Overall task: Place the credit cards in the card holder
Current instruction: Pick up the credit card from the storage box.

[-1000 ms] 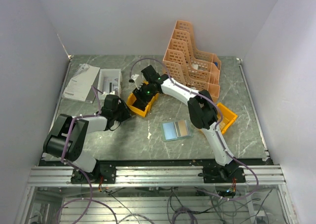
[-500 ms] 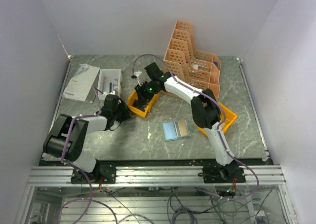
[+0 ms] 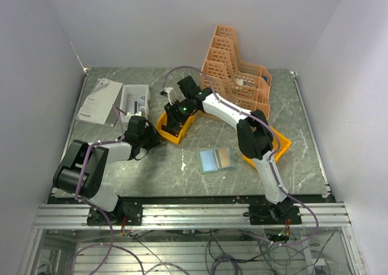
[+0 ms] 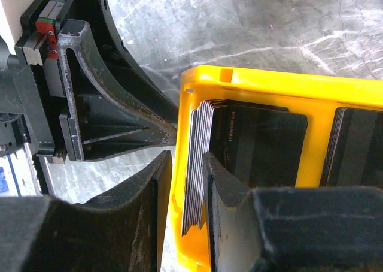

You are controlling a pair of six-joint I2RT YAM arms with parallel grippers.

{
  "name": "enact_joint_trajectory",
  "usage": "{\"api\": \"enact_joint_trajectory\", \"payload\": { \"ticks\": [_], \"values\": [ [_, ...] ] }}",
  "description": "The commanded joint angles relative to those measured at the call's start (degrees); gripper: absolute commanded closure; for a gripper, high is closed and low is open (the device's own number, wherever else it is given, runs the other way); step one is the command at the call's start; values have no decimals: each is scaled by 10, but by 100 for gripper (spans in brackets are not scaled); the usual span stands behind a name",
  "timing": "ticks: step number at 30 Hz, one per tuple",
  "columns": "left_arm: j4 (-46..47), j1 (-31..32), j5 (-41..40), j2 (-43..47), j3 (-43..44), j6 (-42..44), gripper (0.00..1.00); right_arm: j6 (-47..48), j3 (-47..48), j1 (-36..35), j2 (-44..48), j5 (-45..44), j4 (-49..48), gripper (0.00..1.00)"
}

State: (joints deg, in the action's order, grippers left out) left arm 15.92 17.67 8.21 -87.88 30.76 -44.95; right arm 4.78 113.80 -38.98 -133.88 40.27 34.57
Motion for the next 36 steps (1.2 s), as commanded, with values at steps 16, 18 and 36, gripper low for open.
{"api": "enact_joint_trajectory", "payload": {
  "ticks": [16,18,36],
  "values": [
    [-5,-4,-5,8,27,14,60,19,17,-9,-35,-62,35,74],
    [-5,-4,-5,7,27,14,60,17,20,-9,-34,-68,31,75],
    [-5,-4,-1,10,25,18,60,35,47,-11,-61,-59,46,90]
  ]
}}
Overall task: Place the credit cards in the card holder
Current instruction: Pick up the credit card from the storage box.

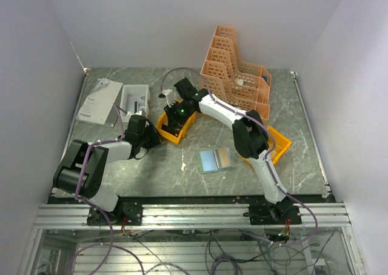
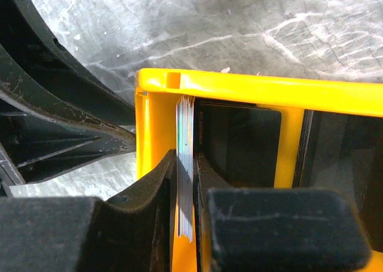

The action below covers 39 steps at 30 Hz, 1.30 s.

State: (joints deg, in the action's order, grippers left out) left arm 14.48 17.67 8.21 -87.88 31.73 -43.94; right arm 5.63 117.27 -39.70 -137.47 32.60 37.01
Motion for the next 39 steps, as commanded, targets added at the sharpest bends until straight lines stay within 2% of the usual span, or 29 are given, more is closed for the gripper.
{"api": "enact_joint_trajectory", "payload": {
  "ticks": [1,16,18,21,22,31,39],
  "values": [
    [8,-4,-1,10,14,9,60,32,16,-5,-28,25,31,89],
    [8,-4,2,3,20,12,60,68,28,-19,-50,0,53,74],
    [7,-4,1,5,20,13,60,67,37,-20,-57,4,56,79],
    [5,-4,1,6,20,14,60,66,50,-20,-65,19,63,97],
    [4,-4,0,7,19,14,60,64,54,-18,-65,24,65,100],
    [-4,-4,-1,38,8,12,59,31,110,27,-46,79,62,100],
    [-23,-4,-4,75,1,12,60,-6,97,56,-31,125,31,100]
  ]
}}
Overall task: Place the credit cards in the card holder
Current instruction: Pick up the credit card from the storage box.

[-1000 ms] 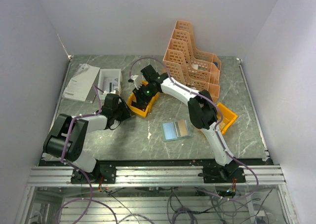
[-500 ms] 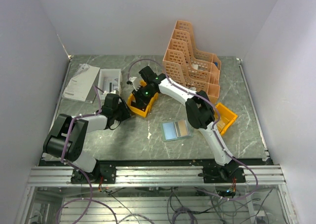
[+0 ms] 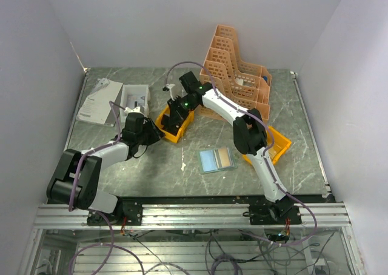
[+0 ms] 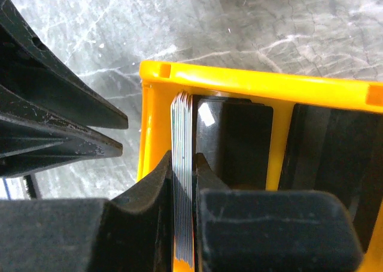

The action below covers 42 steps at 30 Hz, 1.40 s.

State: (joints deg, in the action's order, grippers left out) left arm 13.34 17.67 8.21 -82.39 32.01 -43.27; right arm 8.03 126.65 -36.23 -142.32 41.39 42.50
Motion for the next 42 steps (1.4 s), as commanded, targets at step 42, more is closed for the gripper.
{"api": "enact_joint_trajectory", "payload": {
  "ticks": [42],
  "values": [
    [-38,-4,-19,50,-12,11,60,3,11,17,32,-49,-22,100]
  ]
}}
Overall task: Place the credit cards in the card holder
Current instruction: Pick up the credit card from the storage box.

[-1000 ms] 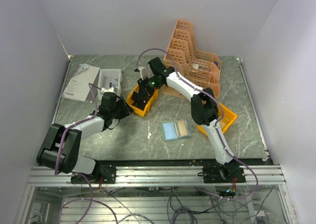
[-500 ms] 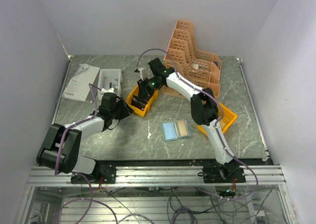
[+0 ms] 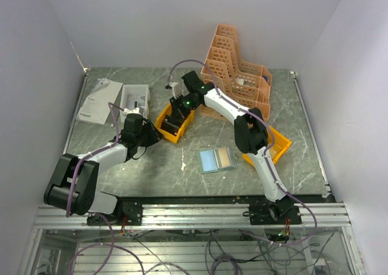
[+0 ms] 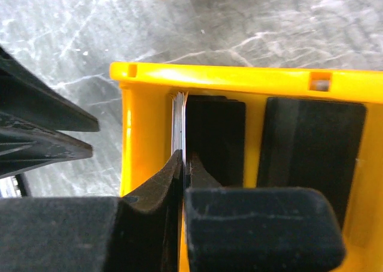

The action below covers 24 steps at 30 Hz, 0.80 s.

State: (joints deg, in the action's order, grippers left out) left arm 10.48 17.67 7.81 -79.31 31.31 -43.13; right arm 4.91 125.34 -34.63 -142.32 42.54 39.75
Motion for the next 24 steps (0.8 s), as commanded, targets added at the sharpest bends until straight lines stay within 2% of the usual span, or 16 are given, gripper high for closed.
{"api": "enact_joint_trajectory", "payload": {
  "ticks": [1,10,18,21,24],
  "values": [
    [-13,-4,-17,22,-5,11,59,41,25,-3,39,-73,5,100],
    [-44,-4,-50,96,-21,17,58,92,17,-28,92,-117,-14,100],
    [-47,-4,-75,256,-67,30,54,164,-48,-33,180,-16,-54,100],
    [-32,-4,-75,348,-95,26,52,249,-92,-27,218,55,-47,100],
    [0,-4,-64,434,-131,25,46,401,-159,-12,281,142,-12,100]
  ]
}}
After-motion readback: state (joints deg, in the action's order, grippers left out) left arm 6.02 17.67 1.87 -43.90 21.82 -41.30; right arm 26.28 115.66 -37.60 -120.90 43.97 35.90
